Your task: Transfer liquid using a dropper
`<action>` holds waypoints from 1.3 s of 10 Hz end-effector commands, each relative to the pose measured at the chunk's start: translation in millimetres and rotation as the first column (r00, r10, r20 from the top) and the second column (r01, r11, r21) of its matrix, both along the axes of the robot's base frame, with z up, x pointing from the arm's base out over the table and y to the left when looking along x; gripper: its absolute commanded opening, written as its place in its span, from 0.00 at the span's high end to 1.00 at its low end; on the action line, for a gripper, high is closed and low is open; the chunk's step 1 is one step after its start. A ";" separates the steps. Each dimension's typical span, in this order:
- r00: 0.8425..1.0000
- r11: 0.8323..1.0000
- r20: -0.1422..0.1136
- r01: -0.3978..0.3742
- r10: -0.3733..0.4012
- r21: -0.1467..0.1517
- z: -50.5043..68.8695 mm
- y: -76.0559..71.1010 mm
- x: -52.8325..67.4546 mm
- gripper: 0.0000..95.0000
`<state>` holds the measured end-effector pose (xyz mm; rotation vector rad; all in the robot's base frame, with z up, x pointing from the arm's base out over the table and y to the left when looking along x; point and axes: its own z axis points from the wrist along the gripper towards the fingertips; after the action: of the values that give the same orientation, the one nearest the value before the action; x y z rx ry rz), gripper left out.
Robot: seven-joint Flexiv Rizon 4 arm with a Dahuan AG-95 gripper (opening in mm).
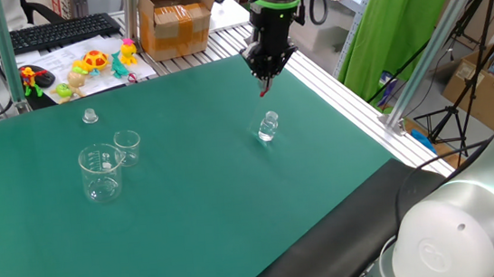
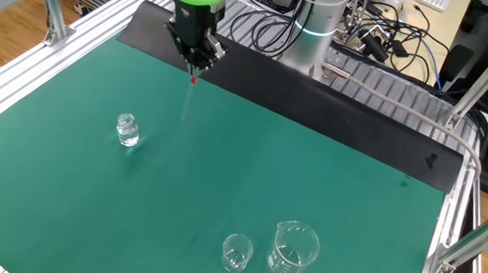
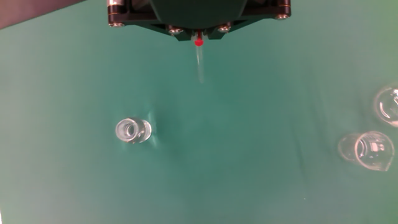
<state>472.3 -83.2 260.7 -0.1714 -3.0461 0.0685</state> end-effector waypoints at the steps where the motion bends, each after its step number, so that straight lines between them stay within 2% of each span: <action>1: 1.000 1.000 0.001 -0.008 0.008 -0.002 -0.6 -3.3 1.0 1.00; 5: 1.000 1.000 -0.007 -0.019 0.019 0.003 -3.5 -8.0 3.8 1.00; 8: 1.000 1.000 -0.002 0.003 -0.003 0.005 -8.7 -4.3 5.2 1.00; 10: 0.999 0.998 0.002 0.046 -0.046 0.030 -9.3 2.6 3.7 1.00; 13: 0.997 0.997 0.002 0.071 -0.071 0.025 -6.0 22.1 -4.7 1.00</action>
<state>467.4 -59.6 255.2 -0.2830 -3.0376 0.0279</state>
